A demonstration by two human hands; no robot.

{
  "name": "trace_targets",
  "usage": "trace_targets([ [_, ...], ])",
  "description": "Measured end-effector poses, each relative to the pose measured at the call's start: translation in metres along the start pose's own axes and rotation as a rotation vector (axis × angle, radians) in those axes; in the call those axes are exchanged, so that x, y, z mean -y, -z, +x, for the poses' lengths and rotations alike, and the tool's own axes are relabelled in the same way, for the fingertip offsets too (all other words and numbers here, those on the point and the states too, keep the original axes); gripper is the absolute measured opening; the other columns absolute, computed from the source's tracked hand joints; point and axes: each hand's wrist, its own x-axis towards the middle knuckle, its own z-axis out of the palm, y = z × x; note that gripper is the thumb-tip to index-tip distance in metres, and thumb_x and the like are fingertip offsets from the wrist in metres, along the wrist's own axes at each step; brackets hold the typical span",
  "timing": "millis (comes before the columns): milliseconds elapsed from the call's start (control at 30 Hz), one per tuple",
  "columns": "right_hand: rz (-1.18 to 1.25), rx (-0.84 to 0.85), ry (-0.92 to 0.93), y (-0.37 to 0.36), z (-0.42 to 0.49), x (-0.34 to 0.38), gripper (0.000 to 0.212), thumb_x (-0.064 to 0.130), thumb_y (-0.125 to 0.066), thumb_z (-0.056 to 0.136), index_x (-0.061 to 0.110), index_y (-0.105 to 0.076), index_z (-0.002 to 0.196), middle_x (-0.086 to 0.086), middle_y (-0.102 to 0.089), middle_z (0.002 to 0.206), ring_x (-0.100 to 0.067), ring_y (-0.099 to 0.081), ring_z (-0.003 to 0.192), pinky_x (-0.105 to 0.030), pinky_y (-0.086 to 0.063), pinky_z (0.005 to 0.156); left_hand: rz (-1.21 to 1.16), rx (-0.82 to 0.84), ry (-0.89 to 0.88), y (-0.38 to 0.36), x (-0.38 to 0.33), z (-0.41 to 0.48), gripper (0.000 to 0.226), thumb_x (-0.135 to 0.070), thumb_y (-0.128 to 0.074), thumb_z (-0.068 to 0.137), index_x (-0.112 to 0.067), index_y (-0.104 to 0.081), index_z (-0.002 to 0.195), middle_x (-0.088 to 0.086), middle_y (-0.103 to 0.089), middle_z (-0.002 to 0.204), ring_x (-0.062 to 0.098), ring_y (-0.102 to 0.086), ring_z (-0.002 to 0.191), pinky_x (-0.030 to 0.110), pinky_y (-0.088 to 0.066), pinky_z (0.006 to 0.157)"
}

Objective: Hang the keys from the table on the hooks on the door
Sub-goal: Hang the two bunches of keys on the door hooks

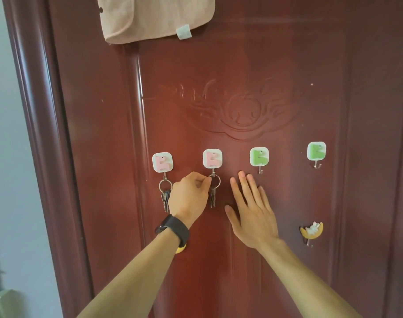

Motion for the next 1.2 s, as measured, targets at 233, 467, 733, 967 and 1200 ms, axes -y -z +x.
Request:
trace_targets([
  [233,-0.017,0.015,-0.049,-0.003,-0.002,0.008,0.072,0.050,-0.033,0.101,0.023,0.000,0.159,-0.003,0.003,0.169,-0.020,0.006,0.156,-0.049,-0.008,0.124,0.098,0.031,0.009,-0.003,0.011,-0.009,0.030,-0.060,-0.048,0.089,-0.035,-0.065,0.091,-0.017,-0.075,0.085,0.016,-0.071,0.088,0.042,-0.058,0.079],
  [467,0.012,0.019,-0.056,-0.001,-0.004,0.008,0.071,0.049,-0.031,0.102,0.024,0.001,0.159,-0.002,0.004,0.169,-0.019,0.010,0.155,-0.053,-0.011,0.124,0.235,0.069,-0.010,-0.002,0.000,-0.023,0.026,-0.055,-0.040,0.096,-0.036,-0.057,0.102,-0.010,-0.072,0.090,0.027,-0.069,0.086,0.042,-0.057,0.079],
  [733,0.188,0.108,-0.094,0.000,-0.063,0.036,0.075,0.032,-0.056,0.093,0.019,-0.022,0.158,-0.010,-0.016,0.168,-0.029,-0.011,0.155,-0.054,-0.025,0.120,0.220,0.170,0.041,0.022,0.060,-0.101,0.020,-0.038,-0.046,0.095,-0.040,-0.056,0.113,-0.021,-0.067,0.100,0.010,-0.065,0.092,0.036,-0.056,0.078],
  [967,0.579,0.465,-0.046,-0.025,-0.213,0.148,0.031,0.035,-0.058,0.090,0.031,-0.070,0.119,0.017,-0.071,0.120,-0.011,-0.057,0.124,-0.039,-0.052,0.099,0.491,0.281,0.325,0.085,0.204,-0.236,0.026,-0.028,-0.045,0.090,-0.037,-0.058,0.111,-0.009,-0.069,0.106,0.022,-0.061,0.101,0.037,-0.055,0.076],
  [1200,0.719,0.850,0.136,-0.035,-0.279,0.301,0.021,0.028,-0.061,0.093,0.030,-0.077,0.107,0.016,-0.076,0.107,-0.015,-0.064,0.103,-0.018,-0.038,0.078,0.595,0.265,0.686,0.198,0.296,-0.357,0.032,-0.032,-0.046,0.095,-0.037,-0.062,0.123,-0.010,-0.067,0.124,0.018,-0.061,0.115,0.035,-0.051,0.091],
])
